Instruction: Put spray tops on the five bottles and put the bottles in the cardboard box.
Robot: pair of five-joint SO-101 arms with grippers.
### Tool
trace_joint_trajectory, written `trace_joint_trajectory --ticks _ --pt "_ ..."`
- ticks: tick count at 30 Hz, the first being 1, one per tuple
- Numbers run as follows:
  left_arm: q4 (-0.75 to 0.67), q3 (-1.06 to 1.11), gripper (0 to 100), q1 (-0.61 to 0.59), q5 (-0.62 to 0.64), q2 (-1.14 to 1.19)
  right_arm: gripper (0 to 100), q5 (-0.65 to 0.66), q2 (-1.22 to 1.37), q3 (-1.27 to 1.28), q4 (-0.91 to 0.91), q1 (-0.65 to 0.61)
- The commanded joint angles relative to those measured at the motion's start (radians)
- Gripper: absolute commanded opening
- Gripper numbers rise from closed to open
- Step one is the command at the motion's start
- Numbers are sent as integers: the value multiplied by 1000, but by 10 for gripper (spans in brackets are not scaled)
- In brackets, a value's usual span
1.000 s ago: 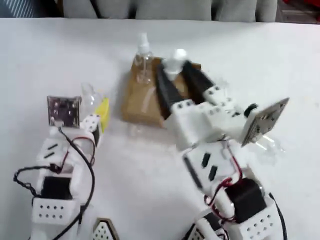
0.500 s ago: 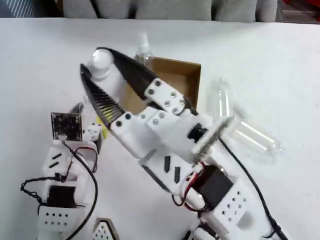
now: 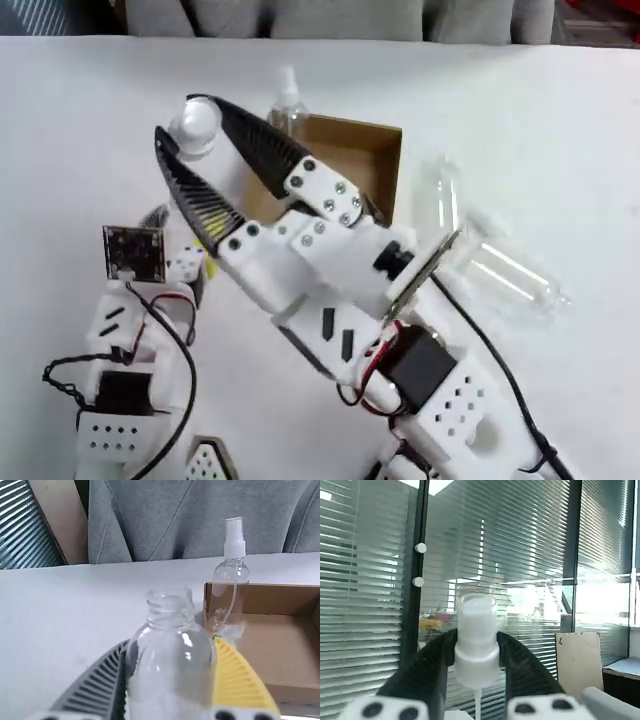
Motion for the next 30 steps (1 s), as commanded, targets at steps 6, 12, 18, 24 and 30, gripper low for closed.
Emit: trace_joint_trajectory --ticks 6,12,18,24,30 --pt "-38 3 20 48 12 -25 15 -72 18 -31 -18 77" --pt "-37 -2 20 12 12 -25 15 -71 19 -29 -15 79" --pt "51 -3 20 21 12 -139 15 -68 19 -31 -15 81" --pt "176 3 20 56 12 -318 15 -66 21 -31 -15 79" --pt "178 -3 20 61 12 -297 15 -66 74 -34 -15 79"
